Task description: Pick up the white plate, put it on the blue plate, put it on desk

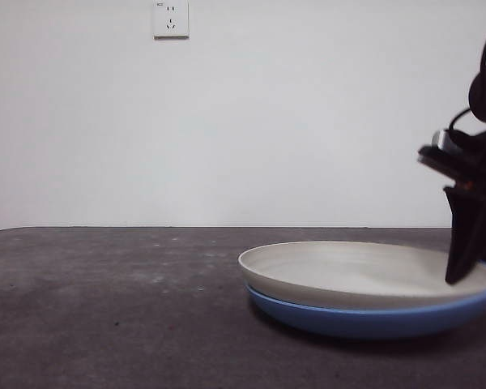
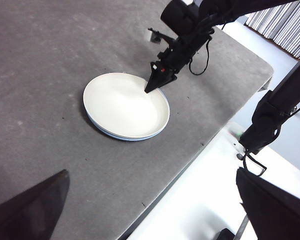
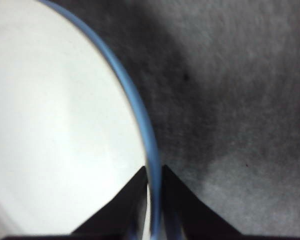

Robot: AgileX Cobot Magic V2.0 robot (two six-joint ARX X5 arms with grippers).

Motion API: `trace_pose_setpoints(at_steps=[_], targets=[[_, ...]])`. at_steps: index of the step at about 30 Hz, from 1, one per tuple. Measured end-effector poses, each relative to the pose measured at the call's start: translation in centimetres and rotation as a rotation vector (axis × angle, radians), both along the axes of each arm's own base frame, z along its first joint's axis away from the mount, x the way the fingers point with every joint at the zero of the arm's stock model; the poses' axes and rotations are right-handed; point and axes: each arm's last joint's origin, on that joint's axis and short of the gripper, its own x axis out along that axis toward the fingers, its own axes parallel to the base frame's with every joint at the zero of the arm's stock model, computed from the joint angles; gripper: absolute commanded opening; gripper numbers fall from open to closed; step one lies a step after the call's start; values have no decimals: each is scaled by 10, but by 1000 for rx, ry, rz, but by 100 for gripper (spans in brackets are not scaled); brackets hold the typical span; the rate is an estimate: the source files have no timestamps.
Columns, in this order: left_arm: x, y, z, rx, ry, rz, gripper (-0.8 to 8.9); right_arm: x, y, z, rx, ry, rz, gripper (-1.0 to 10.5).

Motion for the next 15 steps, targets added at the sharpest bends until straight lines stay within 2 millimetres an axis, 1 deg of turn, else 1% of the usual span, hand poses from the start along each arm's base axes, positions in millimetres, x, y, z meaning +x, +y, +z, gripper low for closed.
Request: trace_pose_setpoints(at_steps=[6,9,15], targets=[[1,-1,2,-12,-15,0,533,10,9,25,-12,-49,23,11],[1,-1,4,-25,-33,0,533,13,17,32,-9,-68,45,11],[2,-1,4,-23,-49,-6,533,16,41,42,21,-125,82,11]])
